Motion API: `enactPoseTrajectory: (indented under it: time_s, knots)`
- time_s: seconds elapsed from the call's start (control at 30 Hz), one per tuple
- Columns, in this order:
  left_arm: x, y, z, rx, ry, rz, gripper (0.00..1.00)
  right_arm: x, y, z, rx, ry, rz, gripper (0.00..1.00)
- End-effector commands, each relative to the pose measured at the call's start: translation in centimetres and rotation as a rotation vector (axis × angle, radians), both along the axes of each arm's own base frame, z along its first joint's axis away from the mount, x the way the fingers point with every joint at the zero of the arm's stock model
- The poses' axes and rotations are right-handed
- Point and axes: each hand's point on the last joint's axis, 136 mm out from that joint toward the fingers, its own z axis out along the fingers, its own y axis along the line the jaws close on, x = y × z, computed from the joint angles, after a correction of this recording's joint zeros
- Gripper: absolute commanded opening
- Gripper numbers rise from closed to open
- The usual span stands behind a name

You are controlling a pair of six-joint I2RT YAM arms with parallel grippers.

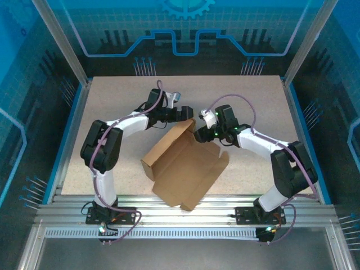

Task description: Fold the paper box

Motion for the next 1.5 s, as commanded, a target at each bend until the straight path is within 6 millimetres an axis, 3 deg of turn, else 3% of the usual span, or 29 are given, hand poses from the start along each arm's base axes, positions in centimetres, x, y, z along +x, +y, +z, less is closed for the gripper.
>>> enactPoseTrajectory:
  time_s: [0.0,0.2,0.4,0.87,1.1,1.33,1.47]
  knots:
    - [-1.3,-0.8,-1.5,-0.01,0.067,-0.097,0.99,1.2,1.8,1.5,0.029,-0.084,0.057,0.6]
    - [-1.7,-1.8,-0.9,-0.051,0.085,-0.172,0.99,1.2,3.3,2.0,0.051,-0.116,0.079,0.58]
    - [-2.0,-2.3,-0.6,-0.066,0.102,-0.218,0.99,1.8,3.6,0.9,0.038,-0.13,0.045,0.54]
    - [-2.8,-2.7,0.3,-0.076,0.132,-0.305,0.99,3.3,3.5,-1.3,-0.033,-0.18,-0.053,0.29]
    - [-2.7,-2.6,0.3,-0.07,0.148,-0.288,0.99,3.9,2.3,-2.7,-0.243,-0.264,-0.151,0.16]
    - [-3.0,-2.4,0.5,-0.057,0.148,-0.278,0.99,4.5,1.6,-2.9,-0.344,-0.322,-0.237,0.11]
    - [-2.9,-2.2,0.7,-0.037,0.131,-0.263,0.99,3.4,3.5,-2.2,-0.255,-0.313,-0.161,0.16]
